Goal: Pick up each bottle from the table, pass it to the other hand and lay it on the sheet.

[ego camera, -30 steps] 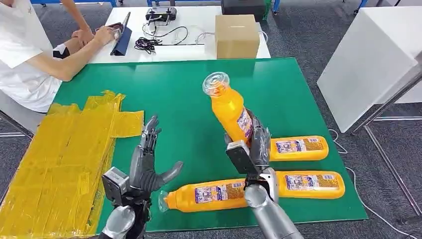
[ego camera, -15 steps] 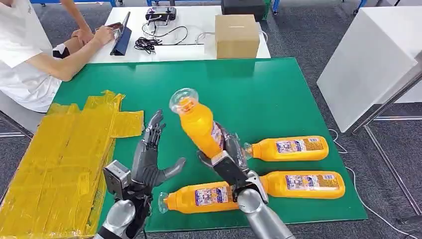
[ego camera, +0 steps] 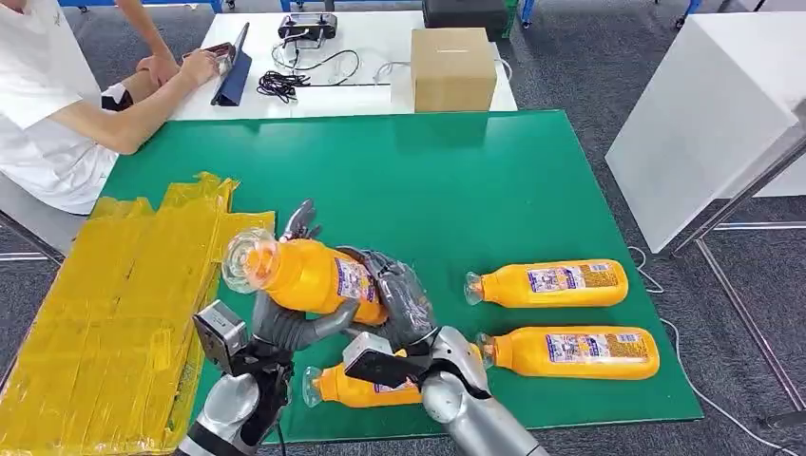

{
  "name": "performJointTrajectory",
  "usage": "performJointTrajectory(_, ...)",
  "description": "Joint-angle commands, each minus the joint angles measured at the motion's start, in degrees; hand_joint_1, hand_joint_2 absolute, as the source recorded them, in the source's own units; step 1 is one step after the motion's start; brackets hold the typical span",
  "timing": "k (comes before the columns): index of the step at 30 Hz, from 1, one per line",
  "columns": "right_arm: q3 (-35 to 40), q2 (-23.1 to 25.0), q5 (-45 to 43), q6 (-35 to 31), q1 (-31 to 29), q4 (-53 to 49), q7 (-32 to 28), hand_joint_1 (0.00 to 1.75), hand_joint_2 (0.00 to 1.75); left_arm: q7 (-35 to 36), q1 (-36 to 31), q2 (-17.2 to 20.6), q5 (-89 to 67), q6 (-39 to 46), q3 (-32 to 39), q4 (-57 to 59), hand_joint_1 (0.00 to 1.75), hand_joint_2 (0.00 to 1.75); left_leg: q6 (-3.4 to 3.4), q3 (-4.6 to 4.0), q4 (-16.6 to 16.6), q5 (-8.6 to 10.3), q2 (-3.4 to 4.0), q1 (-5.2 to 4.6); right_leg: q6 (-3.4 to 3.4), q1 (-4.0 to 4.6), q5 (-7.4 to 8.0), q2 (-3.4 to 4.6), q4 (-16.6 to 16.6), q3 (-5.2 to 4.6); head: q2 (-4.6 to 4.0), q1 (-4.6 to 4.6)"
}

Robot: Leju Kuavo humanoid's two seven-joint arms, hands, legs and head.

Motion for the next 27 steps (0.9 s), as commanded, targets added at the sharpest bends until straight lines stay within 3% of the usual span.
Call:
performJointTrajectory(1, 4.38, -0.91, 1.84, -0.40, -2.82, 2.93, -0.33, 1.75, 1.75, 0.68, -2.87, 1.75, 0.13, -0.25, -1.72, 3.95, 0.00, 1.75, 0.00, 0.34, -0.09, -0.09, 0.06, -0.02, 0.05, -0.02, -0.07, 0.02, -0.10, 0.34, 0.00, 0.00)
performJointTrajectory(6, 11.85, -2.09, 5.86, 1.56, -4.60, 2.86, 1.38, 1.75, 1.75, 0.64, -3.39, 1.28, 1.55, -0.80, -1.17, 4.83, 0.00, 1.75, -0.01, 0.42, -0.09, -0.13, 0.13, -0.03, 0.06, -0.02, -0.10, 0.08, -0.09, 0.39, 0.00, 0.00)
performJointTrajectory(7, 12.83, -2.33, 6.51, 1.87, -4.86, 3.21, 2.42, 1.75, 1.75, 0.39, -3.25, 1.08, 2.15, -0.83, -0.69, 4.64, 0.00, 1.75, -0.01, 0.12, -0.05, -0.02, 0.05, -0.01, 0.02, -0.01, -0.01, 0.03, -0.05, 0.11, 0.00, 0.00)
performJointTrajectory(8, 13.53, -2.50, 6.82, 1.89, -5.05, 3.89, 3.04, 1.75, 1.75, 0.42, -3.09, 0.76, 3.22, -0.81, 0.08, 4.38, 0.24, 1.75, -0.01, 0.36, -0.08, -0.11, 0.13, -0.01, 0.05, -0.01, -0.08, 0.09, -0.09, 0.33, 0.00, 0.00)
performJointTrajectory(9, 13.60, -2.53, 6.86, 1.55, -5.02, 4.27, 3.39, 1.75, 1.75, 0.14, -2.79, 0.26, 4.13, -0.45, 0.89, 3.94, 1.75, 1.75, -0.01, 0.22, -0.06, -0.06, 0.07, -0.01, 0.04, 0.00, -0.04, 0.03, -0.06, 0.20, 0.00, 0.00)
performJointTrajectory(27, 9.34, -2.32, 3.21, -1.85, -4.20, 6.79, 4.95, 1.75, 1.75, -2.44, -0.79, -1.28, 9.70, 3.62, 4.77, -0.81, 1.75, 1.75, 0.01, 0.37, -0.09, -0.10, -0.06, 0.01, 0.08, 0.01, -0.12, -0.15, -0.15, 0.40, 0.00, 0.00)
